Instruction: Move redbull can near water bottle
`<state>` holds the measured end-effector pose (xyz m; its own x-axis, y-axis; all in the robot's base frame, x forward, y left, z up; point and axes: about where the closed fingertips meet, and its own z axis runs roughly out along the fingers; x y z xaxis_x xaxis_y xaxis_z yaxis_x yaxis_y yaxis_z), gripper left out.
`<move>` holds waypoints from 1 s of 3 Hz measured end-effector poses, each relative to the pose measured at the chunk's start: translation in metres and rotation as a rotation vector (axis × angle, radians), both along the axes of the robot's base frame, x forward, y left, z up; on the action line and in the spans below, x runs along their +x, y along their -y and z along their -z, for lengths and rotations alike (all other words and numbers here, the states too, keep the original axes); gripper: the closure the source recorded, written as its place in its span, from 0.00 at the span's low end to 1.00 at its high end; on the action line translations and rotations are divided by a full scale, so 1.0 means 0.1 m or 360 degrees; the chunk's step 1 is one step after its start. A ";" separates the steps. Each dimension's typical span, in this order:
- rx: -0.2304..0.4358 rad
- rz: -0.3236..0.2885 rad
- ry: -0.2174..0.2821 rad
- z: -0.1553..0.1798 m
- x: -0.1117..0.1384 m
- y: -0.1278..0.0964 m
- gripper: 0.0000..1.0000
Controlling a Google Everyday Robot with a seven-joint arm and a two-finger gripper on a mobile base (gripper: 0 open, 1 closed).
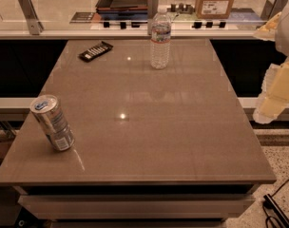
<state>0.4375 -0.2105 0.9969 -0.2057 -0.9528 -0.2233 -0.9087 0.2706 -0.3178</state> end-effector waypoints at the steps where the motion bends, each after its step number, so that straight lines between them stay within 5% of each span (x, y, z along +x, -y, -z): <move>1: 0.0000 0.0000 0.0000 0.00 0.00 0.00 0.00; 2: 0.0050 0.0011 0.0011 -0.01 -0.02 -0.01 0.00; 3: 0.0227 -0.0022 0.0012 0.07 -0.05 -0.16 0.00</move>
Offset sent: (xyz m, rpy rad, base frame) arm -0.0051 -0.0003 -0.0018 0.0838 -0.0012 -0.0193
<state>0.4321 -0.1943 0.9895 -0.1903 -0.9141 -0.3581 -0.9104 0.3008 -0.2839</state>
